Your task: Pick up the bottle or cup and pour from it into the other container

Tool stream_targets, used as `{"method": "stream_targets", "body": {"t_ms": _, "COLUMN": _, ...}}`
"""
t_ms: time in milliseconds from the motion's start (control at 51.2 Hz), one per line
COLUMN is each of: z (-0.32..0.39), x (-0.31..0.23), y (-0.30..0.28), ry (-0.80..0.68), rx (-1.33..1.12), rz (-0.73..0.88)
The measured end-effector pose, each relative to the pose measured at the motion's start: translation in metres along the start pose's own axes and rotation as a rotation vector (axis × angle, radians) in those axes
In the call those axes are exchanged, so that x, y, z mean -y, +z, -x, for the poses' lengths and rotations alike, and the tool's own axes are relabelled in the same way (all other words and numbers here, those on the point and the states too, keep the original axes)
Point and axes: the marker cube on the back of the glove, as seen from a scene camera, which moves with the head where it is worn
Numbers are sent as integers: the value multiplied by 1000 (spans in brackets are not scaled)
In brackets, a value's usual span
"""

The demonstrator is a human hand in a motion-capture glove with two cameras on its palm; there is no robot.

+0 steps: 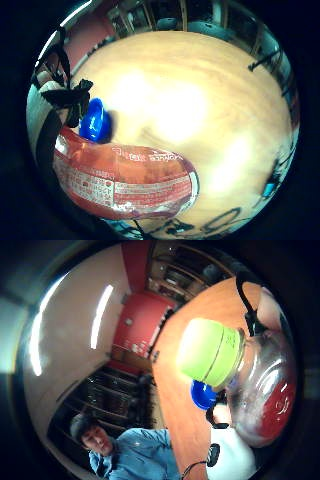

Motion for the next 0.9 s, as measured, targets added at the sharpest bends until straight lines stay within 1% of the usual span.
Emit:
{"method": "stream_targets", "body": {"t_ms": 98, "z": -13, "x": 40, "y": -50, "ry": 39, "rx": -454, "rz": -126}}
{"method": "stream_targets", "body": {"t_ms": 156, "z": -12, "x": 62, "y": -53, "ry": 80, "rx": -644, "rz": -151}}
{"method": "stream_targets", "body": {"t_ms": 215, "z": -5, "x": 81, "y": -27, "ry": 122, "rx": -809, "rz": -114}}
{"method": "stream_targets", "body": {"t_ms": 312, "z": 6, "x": 102, "y": 12, "ry": 171, "rx": -1075, "rz": -9}}
{"method": "stream_targets", "body": {"t_ms": 391, "z": 17, "x": 111, "y": 26, "ry": 164, "rx": -1259, "rz": 96}}
{"method": "stream_targets", "body": {"t_ms": 547, "z": 32, "x": 132, "y": 60, "ry": 170, "rx": -1592, "rz": 227}}
{"method": "stream_targets", "body": {"t_ms": 605, "z": 36, "x": 144, "y": 86, "ry": 194, "rx": -1662, "rz": 254}}
{"method": "stream_targets", "body": {"t_ms": 664, "z": 39, "x": 154, "y": 111, "ry": 182, "rx": -1675, "rz": 275}}
{"method": "stream_targets", "body": {"t_ms": 801, "z": 41, "x": 167, "y": 142, "ry": 175, "rx": -1677, "rz": 310}}
{"method": "stream_targets", "body": {"t_ms": 898, "z": 41, "x": 167, "y": 138, "ry": 173, "rx": -1669, "rz": 299}}
